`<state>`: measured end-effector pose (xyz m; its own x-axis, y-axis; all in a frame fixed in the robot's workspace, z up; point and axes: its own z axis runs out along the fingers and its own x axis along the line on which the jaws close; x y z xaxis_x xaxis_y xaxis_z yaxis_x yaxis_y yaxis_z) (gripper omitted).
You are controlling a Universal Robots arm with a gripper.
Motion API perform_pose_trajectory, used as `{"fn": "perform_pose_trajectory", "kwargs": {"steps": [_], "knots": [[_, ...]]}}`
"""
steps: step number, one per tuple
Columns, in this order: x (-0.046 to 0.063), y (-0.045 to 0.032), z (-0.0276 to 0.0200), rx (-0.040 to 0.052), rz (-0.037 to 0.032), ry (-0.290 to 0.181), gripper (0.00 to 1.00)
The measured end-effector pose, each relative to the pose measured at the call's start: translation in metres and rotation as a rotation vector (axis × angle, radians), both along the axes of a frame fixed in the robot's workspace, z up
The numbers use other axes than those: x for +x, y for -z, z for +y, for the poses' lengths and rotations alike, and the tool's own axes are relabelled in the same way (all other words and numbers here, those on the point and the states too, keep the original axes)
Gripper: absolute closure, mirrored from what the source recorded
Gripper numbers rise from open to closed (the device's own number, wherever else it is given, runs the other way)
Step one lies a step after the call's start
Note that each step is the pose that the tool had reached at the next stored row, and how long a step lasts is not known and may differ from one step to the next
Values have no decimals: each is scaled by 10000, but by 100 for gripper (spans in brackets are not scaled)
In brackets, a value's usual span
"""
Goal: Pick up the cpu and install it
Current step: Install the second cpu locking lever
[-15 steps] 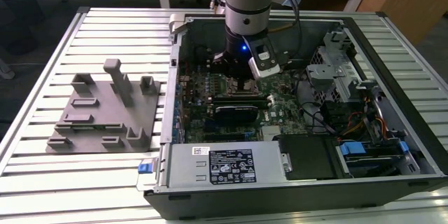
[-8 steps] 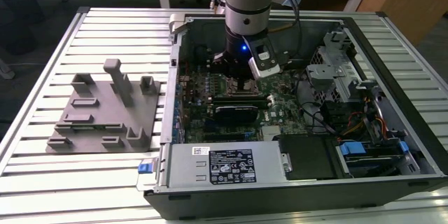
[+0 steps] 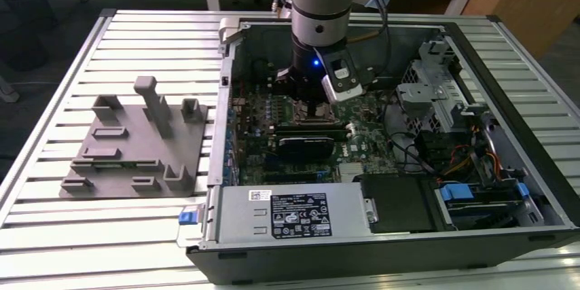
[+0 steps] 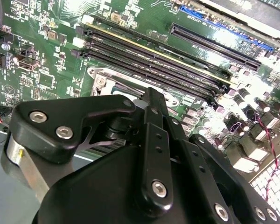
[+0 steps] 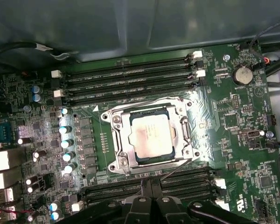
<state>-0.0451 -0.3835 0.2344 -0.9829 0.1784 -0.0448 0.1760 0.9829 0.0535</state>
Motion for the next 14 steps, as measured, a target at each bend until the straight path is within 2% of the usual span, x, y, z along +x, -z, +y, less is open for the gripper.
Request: {"fn": "perform_pose_trajectory", "kwargs": {"steps": [4,7,10,14], "knots": [[0,0,0,4,0,-1,89],[0,6,-2,62,0,-2,89],[0,7,-3,75,1,-1,89],[0,7,-28,220,0,-2,89]]}}
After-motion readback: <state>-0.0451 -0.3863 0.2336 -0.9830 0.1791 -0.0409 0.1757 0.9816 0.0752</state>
